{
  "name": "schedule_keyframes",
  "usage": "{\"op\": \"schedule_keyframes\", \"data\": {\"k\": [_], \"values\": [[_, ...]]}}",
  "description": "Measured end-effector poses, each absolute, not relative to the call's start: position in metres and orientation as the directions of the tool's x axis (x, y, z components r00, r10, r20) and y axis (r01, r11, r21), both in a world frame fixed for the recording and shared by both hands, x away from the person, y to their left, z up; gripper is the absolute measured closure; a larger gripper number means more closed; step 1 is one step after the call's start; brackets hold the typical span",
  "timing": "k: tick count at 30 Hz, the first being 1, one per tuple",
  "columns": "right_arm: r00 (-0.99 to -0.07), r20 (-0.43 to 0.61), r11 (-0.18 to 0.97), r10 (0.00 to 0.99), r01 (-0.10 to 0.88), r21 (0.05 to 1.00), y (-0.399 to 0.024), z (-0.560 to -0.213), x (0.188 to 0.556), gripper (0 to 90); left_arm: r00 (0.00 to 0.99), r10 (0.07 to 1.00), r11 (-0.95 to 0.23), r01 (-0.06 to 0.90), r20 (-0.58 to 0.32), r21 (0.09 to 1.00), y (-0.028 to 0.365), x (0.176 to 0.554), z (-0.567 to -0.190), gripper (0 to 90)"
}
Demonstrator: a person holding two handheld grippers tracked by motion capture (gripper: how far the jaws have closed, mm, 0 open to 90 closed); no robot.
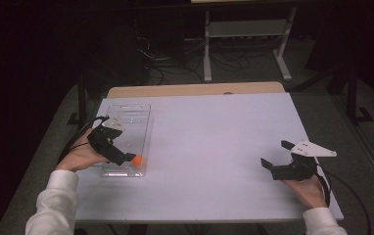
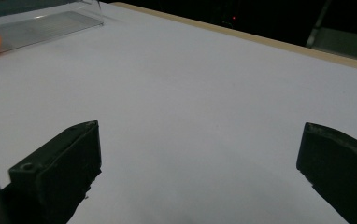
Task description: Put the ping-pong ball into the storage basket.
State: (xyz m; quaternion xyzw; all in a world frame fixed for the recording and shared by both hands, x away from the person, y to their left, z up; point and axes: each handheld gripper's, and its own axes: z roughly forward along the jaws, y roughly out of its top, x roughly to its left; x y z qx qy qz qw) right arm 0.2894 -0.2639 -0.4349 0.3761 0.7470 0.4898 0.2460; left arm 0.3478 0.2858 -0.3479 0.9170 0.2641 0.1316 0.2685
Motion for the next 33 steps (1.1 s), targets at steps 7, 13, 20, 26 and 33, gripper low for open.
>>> {"op": "schedule_keyframes", "data": {"k": [7,13,20,26,33], "values": [[-0.596,0.001,0.237,0.803,0.321,0.917,-0.264,-0.435,0.289,0.0,0.806,0.578,-0.692,0.4,0.129,0.601,0.29,0.339,-0.349,0.0],[-0.595,0.003,0.236,0.804,0.323,0.917,-0.264,-0.435,0.289,0.0,0.793,0.595,-0.668,0.4,0.129,0.627,0.294,0.335,-0.35,0.0],[-0.595,0.003,0.236,0.804,0.323,0.916,-0.264,-0.435,0.289,0.0,0.771,0.623,-0.627,0.393,0.131,0.672,0.3,0.327,-0.349,0.0],[-0.596,0.002,0.237,0.803,0.323,0.916,-0.264,-0.435,0.289,0.0,0.752,0.648,-0.582,0.384,0.123,0.716,0.305,0.32,-0.352,0.0],[-0.596,0.003,0.238,0.803,0.326,0.915,-0.263,-0.435,0.289,0.0,0.752,0.651,-0.549,0.37,0.106,0.749,0.308,0.314,-0.36,0.0]]}}
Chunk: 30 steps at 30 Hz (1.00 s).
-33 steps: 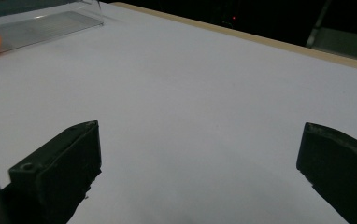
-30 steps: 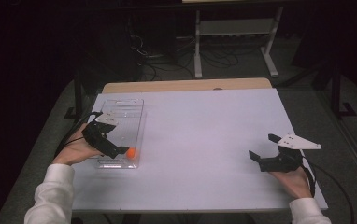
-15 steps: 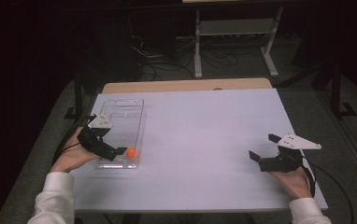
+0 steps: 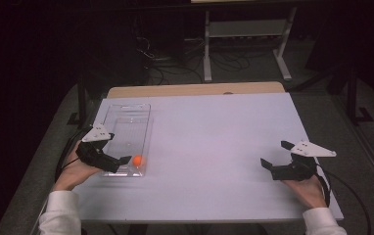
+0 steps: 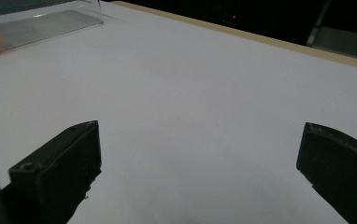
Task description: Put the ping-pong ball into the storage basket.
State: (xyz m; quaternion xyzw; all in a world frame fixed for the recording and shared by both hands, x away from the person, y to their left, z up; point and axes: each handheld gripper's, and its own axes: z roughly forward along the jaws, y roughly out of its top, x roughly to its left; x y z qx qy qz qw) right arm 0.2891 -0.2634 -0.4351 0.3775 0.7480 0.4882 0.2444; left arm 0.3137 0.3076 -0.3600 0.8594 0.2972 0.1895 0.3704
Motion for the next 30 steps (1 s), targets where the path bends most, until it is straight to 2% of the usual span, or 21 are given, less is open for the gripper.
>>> {"op": "schedule_keyframes", "data": {"k": [18,30], "values": [[-0.594,0.004,0.236,0.805,0.326,0.916,-0.264,-0.435,0.288,0.0,0.754,0.654,-0.43,0.301,0.064,0.851,0.313,0.299,-0.376,0.0],[-0.592,0.005,0.227,0.806,0.317,0.921,-0.265,-0.434,0.287,0.0,0.733,0.68,-0.294,0.258,0.011,0.92,0.326,0.293,-0.39,0.0]]}}
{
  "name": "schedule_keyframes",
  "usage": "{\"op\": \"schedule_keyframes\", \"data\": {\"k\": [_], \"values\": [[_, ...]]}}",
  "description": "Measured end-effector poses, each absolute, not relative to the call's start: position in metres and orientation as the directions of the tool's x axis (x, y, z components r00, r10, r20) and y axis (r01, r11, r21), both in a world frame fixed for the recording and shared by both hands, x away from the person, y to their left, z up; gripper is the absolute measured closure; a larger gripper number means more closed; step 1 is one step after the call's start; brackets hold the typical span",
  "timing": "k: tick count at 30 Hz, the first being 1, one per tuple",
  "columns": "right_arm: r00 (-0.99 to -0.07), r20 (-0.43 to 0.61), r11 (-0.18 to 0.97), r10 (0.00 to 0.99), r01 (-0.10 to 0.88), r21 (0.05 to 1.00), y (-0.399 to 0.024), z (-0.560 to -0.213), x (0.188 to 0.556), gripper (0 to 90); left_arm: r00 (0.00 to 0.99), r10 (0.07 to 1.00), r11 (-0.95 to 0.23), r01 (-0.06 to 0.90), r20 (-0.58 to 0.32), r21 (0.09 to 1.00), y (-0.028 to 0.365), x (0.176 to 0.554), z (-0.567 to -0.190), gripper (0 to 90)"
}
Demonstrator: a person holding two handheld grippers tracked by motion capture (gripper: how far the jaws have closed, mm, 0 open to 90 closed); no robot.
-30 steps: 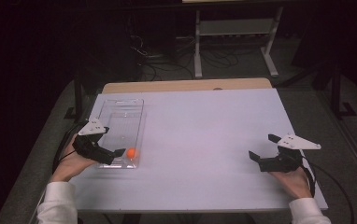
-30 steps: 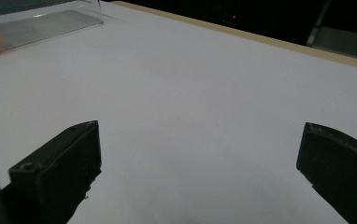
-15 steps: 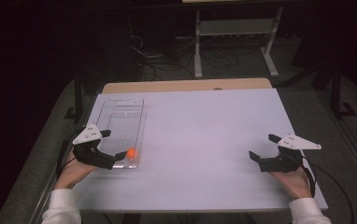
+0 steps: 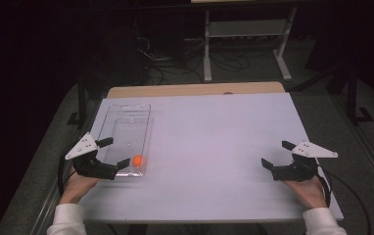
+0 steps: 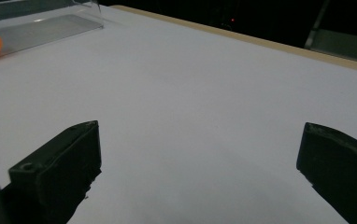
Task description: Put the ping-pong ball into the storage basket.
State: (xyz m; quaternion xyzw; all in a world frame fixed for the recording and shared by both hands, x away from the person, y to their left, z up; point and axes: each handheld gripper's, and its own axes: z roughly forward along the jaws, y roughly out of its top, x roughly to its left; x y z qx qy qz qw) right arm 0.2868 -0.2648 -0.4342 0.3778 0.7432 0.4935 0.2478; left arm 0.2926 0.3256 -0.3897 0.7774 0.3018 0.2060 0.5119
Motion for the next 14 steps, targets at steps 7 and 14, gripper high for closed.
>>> {"op": "schedule_keyframes", "data": {"k": [7,14], "values": [[-0.597,0.017,0.207,0.802,0.304,0.93,-0.2659,-0.4335,0.2853,0.0,0.715,0.698,-0.258,0.216,0.027,0.942,0.3268,0.2873,-0.3934,0.0],[-0.601,0.019,0.195,0.799,0.289,0.937,-0.2654,-0.433,0.284,0.0,0.687,0.727,-0.208,0.197,0.017,0.958,0.3352,0.2837,-0.3967,0.0]]}}
